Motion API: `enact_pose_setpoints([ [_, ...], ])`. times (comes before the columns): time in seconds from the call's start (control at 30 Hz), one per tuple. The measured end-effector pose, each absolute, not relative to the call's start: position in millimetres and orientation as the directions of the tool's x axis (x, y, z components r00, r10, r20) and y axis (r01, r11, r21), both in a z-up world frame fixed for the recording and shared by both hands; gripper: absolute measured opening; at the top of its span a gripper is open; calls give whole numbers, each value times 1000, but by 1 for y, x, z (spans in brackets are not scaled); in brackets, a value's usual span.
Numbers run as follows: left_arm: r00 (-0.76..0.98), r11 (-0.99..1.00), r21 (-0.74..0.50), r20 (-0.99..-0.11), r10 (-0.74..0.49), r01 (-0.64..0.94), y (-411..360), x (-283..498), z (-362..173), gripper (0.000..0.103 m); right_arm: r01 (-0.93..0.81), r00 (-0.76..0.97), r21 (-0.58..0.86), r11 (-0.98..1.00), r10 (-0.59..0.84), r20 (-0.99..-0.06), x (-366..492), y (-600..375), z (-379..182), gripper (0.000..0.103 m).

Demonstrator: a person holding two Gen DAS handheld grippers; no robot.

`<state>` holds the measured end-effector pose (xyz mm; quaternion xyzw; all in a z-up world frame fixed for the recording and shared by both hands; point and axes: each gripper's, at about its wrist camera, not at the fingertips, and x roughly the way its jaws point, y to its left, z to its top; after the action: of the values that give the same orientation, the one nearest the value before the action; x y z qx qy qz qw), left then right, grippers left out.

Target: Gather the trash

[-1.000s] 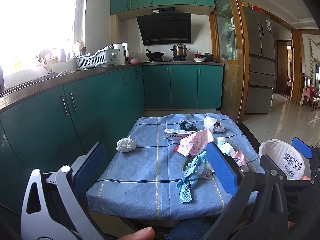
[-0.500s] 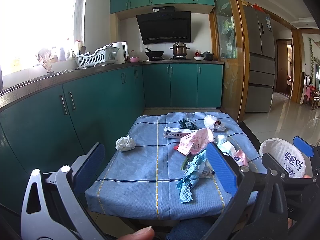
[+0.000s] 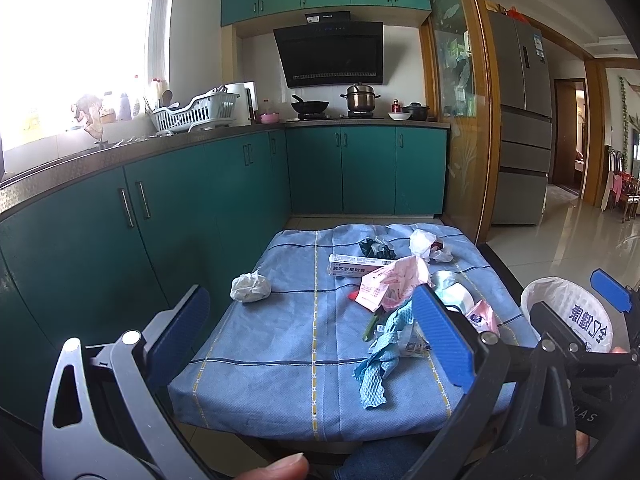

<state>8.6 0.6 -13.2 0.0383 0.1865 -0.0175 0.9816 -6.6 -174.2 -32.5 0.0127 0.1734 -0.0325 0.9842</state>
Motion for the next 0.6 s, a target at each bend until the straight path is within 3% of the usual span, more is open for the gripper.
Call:
enact_pose_setpoints([
  [0.6,930,997,62,-367,-29,55,1,8,-14,101,62,932,21,998,-51,-358,1,-175,-37,101],
])
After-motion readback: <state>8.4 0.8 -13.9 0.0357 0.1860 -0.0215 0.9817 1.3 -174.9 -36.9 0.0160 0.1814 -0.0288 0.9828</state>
